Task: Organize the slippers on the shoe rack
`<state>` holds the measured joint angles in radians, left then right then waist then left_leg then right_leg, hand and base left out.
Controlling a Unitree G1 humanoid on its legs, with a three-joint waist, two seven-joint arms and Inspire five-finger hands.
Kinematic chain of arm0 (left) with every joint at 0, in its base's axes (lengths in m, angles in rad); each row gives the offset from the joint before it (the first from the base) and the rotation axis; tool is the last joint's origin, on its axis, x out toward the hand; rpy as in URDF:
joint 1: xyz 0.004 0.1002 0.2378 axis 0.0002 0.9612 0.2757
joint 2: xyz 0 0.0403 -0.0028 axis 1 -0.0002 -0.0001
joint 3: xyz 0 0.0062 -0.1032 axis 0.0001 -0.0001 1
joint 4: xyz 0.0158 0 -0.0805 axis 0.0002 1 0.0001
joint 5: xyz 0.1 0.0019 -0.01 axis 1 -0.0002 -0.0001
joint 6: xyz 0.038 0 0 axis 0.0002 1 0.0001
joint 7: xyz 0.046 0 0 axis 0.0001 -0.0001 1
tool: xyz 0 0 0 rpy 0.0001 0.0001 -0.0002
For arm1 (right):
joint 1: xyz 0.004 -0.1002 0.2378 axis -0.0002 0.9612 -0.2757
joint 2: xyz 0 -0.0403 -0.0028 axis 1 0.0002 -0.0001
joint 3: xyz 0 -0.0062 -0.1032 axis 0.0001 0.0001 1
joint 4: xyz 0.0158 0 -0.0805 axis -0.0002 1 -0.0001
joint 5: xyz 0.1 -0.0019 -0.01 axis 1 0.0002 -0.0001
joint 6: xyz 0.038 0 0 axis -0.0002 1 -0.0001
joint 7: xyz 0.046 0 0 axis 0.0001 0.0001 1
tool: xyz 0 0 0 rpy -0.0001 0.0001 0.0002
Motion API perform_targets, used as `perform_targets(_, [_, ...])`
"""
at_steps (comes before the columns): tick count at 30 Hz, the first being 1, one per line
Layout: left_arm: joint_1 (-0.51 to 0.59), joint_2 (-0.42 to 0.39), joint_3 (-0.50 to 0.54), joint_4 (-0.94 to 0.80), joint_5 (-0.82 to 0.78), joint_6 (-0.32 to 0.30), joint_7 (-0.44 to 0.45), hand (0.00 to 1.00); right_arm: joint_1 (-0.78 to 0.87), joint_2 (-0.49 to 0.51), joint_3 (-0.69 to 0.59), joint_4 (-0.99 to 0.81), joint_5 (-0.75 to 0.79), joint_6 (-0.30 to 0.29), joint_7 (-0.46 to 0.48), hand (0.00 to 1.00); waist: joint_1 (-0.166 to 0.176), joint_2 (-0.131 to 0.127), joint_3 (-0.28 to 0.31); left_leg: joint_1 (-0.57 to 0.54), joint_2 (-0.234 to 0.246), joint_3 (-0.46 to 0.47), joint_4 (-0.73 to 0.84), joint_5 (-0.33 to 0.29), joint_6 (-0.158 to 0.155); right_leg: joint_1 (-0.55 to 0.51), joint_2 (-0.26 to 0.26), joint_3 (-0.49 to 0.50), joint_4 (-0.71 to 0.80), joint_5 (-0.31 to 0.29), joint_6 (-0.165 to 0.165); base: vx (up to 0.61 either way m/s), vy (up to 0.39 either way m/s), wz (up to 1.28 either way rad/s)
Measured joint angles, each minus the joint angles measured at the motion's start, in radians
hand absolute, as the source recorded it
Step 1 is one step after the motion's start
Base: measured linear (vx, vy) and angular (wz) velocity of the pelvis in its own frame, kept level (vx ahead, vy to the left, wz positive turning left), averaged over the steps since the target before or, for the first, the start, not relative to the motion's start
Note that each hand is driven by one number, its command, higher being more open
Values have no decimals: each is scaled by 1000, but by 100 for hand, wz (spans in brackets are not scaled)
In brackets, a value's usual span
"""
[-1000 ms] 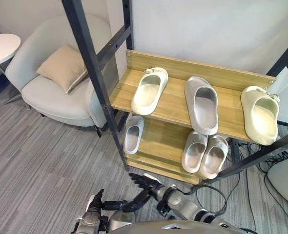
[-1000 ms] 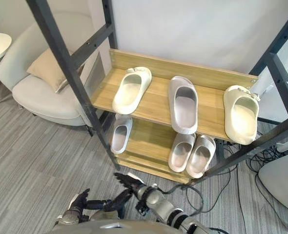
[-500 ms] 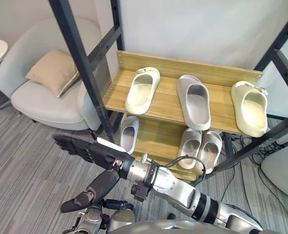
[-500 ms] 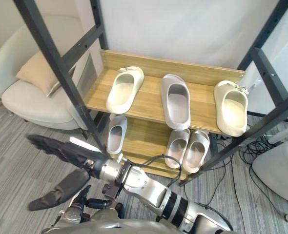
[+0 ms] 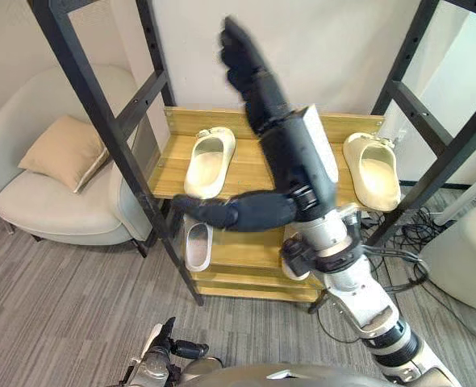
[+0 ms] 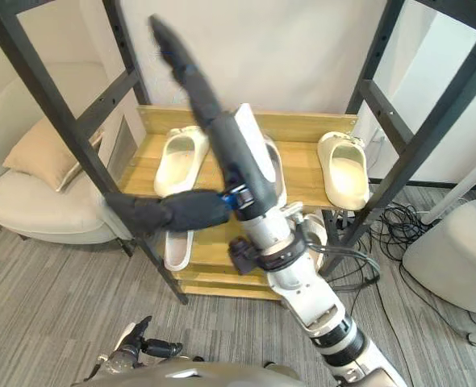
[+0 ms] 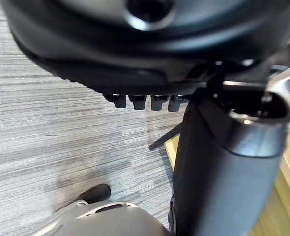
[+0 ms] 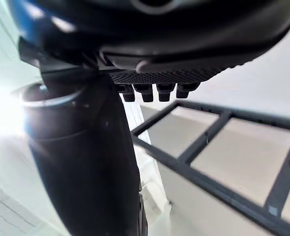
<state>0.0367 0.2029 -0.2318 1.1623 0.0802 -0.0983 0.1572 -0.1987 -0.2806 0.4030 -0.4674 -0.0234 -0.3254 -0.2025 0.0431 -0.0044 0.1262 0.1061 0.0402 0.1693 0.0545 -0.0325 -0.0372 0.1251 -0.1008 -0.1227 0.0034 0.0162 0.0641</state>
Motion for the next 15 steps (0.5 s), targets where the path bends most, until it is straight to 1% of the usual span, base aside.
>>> perform_targets(3, [5, -2, 0, -5, 0, -1, -9, 100, 16, -2, -72, 0, -44, 0, -37, 100, -3, 8, 4, 6, 0, 8, -3, 0, 0, 0, 0, 9, 0, 1, 0, -6, 2, -8])
perform_targets(8, [26, -2, 14, -32, 0, -2, -18, 100, 21, -45, -169, 10, -119, 8, -51, 100, -8, 10, 4, 14, -3, 13, -17, 6, 9, 0, 0, 14, -5, 2, 2, 5, 0, -4])
perform_targets(13, [34, -2, 25, -41, 2, -4, -31, 100, 20, -99, -265, 80, -188, 25, -63, 100, -9, 10, 4, 14, -7, 12, -31, 9, 14, 0, -3, 12, -13, 3, 4, 0, 0, 0])
perform_targets(15, [41, -8, 52, -42, 4, -9, -38, 100, 20, -120, -313, 128, -218, 45, -74, 100, -9, 9, 5, 14, -9, 9, -38, 10, 15, 0, -3, 9, -17, 2, 5, 28, -1, 3])
